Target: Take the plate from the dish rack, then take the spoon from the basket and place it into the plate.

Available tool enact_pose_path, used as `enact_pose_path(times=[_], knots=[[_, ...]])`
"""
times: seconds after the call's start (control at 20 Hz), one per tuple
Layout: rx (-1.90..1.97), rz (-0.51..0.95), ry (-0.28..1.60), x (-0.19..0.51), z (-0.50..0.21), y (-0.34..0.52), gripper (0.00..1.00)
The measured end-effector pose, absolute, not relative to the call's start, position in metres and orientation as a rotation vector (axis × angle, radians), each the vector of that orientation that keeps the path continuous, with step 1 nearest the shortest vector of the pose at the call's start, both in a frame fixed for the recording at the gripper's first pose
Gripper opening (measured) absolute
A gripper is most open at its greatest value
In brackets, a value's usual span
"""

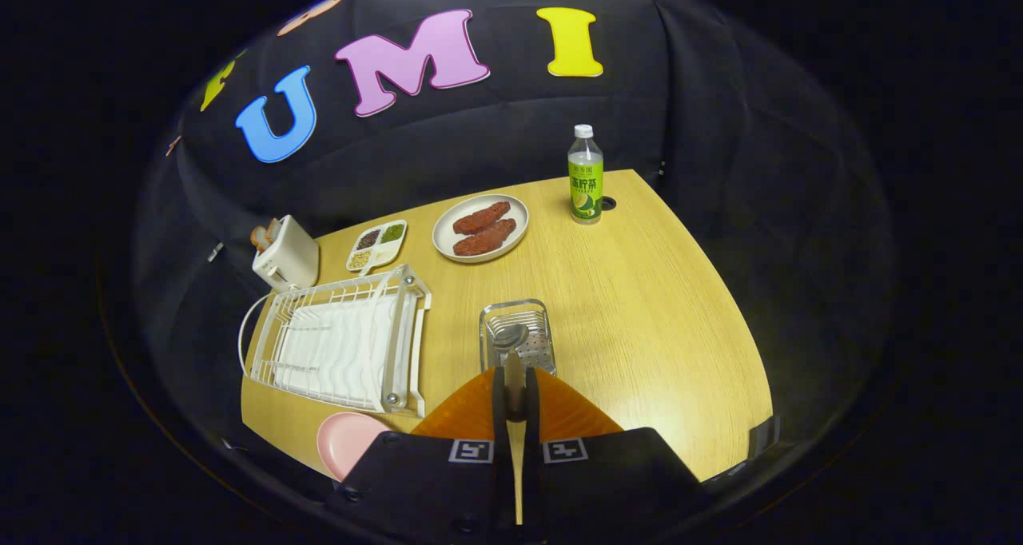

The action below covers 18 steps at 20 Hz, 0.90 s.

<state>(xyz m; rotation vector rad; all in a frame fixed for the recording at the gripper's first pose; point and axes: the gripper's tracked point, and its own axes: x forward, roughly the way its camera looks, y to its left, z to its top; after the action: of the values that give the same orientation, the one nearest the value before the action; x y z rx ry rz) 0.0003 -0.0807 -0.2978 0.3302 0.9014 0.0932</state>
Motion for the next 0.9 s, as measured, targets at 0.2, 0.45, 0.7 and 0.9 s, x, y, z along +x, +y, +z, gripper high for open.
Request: enact_pose_path(times=[0.2,0.45,0.7,0.9], knots=[[0.362,0.169,0.842,-0.019,-0.246,-0.065,0.08],[0.419,0.341,0.826,-0.064,-0.205,0.002,0.07],[0.422,0.519,0.906,-0.122,-0.221,0.083,0.08],[0.396,0.591,0.966,-0.146,-0.263,0.131,0.08]])
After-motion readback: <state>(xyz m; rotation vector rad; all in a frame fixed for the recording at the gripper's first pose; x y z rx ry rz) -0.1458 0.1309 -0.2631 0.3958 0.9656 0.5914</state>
